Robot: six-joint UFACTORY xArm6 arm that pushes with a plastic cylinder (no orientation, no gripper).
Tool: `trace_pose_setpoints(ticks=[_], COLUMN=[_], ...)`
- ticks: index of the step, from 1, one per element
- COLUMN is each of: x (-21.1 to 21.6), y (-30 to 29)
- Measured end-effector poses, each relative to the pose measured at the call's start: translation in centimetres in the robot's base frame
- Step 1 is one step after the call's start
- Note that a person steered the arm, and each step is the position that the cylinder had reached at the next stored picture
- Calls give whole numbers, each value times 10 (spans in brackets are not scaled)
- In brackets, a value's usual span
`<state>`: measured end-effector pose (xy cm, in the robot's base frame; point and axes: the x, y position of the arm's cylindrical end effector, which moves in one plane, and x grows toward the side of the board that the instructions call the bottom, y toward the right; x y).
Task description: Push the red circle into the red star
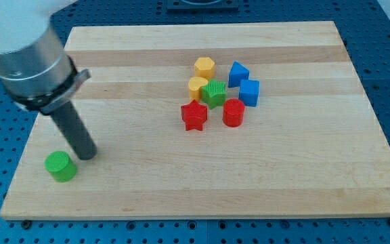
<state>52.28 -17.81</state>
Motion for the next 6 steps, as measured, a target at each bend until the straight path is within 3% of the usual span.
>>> trace_pose_setpoints(ticks=[4,5,6], x=[-37,-54,-66], y=[301,322,307])
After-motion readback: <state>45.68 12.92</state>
